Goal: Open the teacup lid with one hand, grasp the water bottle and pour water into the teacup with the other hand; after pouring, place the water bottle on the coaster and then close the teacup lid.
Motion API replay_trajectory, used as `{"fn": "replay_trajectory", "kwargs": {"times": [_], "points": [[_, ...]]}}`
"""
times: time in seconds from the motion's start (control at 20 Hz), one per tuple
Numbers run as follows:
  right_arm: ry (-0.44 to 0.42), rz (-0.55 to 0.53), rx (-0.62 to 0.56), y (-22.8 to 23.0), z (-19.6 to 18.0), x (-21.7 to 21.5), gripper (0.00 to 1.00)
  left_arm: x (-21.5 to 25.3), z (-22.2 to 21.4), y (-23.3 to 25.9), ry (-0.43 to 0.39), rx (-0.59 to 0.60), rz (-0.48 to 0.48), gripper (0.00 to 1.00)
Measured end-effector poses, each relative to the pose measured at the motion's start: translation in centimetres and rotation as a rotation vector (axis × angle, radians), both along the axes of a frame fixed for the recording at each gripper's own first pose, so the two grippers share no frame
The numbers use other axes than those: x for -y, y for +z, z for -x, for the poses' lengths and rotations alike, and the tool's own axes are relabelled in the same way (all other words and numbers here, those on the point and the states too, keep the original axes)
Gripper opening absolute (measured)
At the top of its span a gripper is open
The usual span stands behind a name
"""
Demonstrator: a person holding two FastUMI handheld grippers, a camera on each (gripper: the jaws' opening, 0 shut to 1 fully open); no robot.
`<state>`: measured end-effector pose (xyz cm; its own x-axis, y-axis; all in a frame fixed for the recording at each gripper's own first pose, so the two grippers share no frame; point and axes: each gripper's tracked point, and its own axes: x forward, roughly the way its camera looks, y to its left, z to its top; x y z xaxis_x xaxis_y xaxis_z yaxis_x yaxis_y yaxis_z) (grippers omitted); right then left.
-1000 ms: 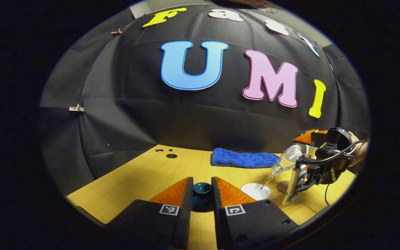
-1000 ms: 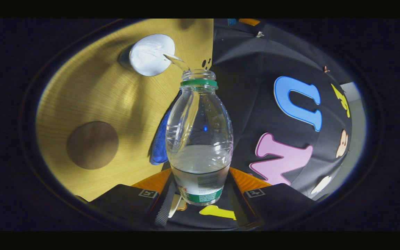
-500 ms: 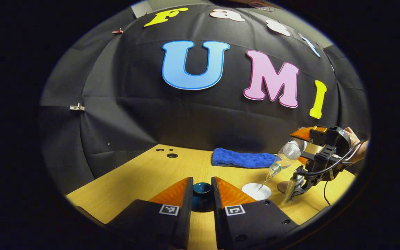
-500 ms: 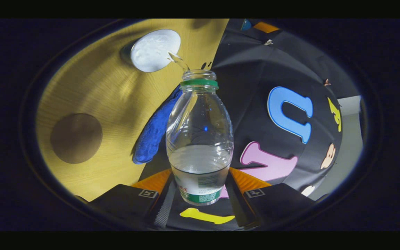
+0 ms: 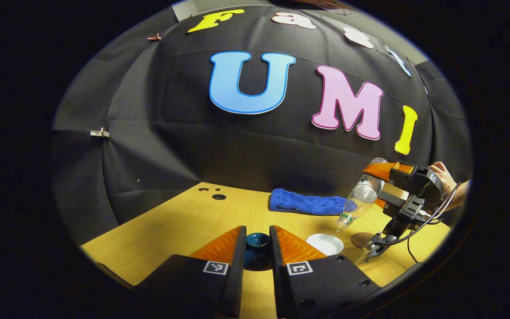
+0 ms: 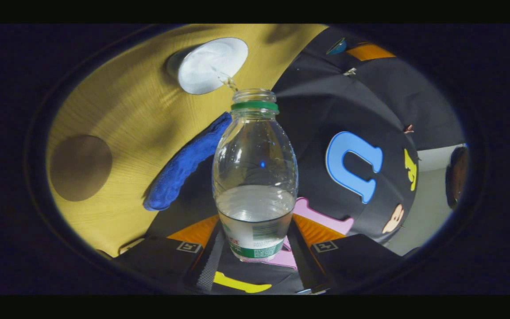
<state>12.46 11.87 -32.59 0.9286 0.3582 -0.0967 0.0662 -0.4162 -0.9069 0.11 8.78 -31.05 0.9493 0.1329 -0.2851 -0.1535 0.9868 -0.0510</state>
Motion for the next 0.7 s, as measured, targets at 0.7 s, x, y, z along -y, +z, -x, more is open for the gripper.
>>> {"fn": "replay_trajectory", "kwargs": {"times": [0.7], "points": [[0.012,-0.002,0.004,0.2,-0.3,-0.1,0.75,1.4,0.1,0.2,-0.024,-0.003,0.008,0.33]]}}
